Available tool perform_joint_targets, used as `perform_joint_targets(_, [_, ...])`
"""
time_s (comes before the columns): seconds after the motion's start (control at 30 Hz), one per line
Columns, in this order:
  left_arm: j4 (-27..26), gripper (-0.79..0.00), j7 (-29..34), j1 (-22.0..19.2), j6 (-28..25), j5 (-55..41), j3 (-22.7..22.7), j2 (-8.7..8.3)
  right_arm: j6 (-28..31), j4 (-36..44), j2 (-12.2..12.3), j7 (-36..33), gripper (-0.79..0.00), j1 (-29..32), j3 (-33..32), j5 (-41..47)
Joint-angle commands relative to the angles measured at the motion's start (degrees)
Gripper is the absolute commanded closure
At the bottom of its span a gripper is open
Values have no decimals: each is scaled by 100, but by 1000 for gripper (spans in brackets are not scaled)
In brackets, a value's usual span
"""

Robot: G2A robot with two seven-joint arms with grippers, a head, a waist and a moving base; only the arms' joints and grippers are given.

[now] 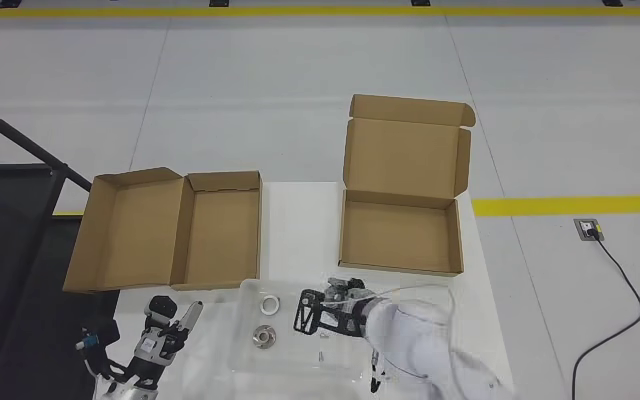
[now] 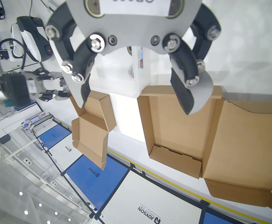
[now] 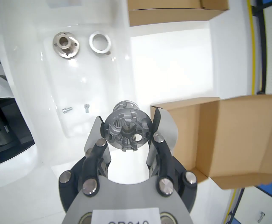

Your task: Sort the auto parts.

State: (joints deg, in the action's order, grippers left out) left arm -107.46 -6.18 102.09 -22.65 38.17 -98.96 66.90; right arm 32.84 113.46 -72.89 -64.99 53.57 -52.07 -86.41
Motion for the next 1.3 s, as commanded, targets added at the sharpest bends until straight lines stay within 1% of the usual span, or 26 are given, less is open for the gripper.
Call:
perform_joint_targets(0.0, [0,-785,0,0,0,0,0,0,-71,291,27,-71,0,40,-223,-66])
perform_joint_targets(0.1, [0,-785,0,0,0,0,0,0,-54,375,43,-44,0,-67,-480,-11])
perform_joint_targets(0.2, [0,-785,0,0,0,0,0,0,271,122,47,65,0,-332,-641,257])
perform_joint_targets(0.23, [0,-785,0,0,0,0,0,0,287,82,48,82,0,-359,-668,295])
perform_joint_targets(0.63, [0,-785,0,0,0,0,0,0,287,82,48,82,0,-359,-668,295])
perform_joint_targets(0.7, [0,-785,0,0,0,0,0,0,433,3,55,284,0,-281,-575,272])
perform_joint_targets(0.73, [-3,-785,8,-6,10,2,4,1,451,-129,53,314,0,-300,-540,234])
perform_joint_targets(0.8, [-30,-785,162,-61,-21,-29,72,1,268,-497,10,383,0,-477,-462,317])
perform_joint_targets(0.9, [-23,-785,225,-140,42,-140,145,14,325,-1379,-92,581,0,-1054,-286,745])
perform_joint_targets(1.0, [5,-785,220,-166,81,-250,176,27,160,-2435,-218,717,0,-1719,-160,1140])
perform_joint_targets(1.13, [-9,-785,157,-81,-52,-423,70,32,-266,-3702,-394,903,0,-2378,64,1441])
perform_joint_targets(1.27, [1,-785,213,-7,-129,-654,-78,32,-602,-4647,-532,1167,0,-2755,229,1595])
